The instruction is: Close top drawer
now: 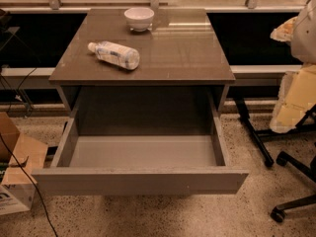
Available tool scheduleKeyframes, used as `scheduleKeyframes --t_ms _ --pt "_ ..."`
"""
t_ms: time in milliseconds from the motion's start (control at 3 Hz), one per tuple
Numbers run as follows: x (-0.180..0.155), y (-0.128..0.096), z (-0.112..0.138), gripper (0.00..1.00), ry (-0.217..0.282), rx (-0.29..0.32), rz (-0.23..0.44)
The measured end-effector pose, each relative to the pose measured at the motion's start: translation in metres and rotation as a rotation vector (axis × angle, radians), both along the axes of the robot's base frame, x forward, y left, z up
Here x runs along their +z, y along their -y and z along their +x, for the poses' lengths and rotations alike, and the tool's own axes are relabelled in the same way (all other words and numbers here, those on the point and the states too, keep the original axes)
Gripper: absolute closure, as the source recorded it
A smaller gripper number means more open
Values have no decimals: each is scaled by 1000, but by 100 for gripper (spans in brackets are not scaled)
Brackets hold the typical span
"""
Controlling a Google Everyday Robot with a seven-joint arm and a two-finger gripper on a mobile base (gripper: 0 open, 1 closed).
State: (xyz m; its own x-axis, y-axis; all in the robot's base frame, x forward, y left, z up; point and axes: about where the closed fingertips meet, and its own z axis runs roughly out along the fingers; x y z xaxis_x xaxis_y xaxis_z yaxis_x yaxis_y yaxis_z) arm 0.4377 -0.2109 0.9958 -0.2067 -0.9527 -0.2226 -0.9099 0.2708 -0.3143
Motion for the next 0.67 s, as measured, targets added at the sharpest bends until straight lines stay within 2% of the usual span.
scheduleKeyframes --t_ms 333,667 --pt "0 0 0 0 0 0 0" --pt "0 0 0 8 0 0 0"
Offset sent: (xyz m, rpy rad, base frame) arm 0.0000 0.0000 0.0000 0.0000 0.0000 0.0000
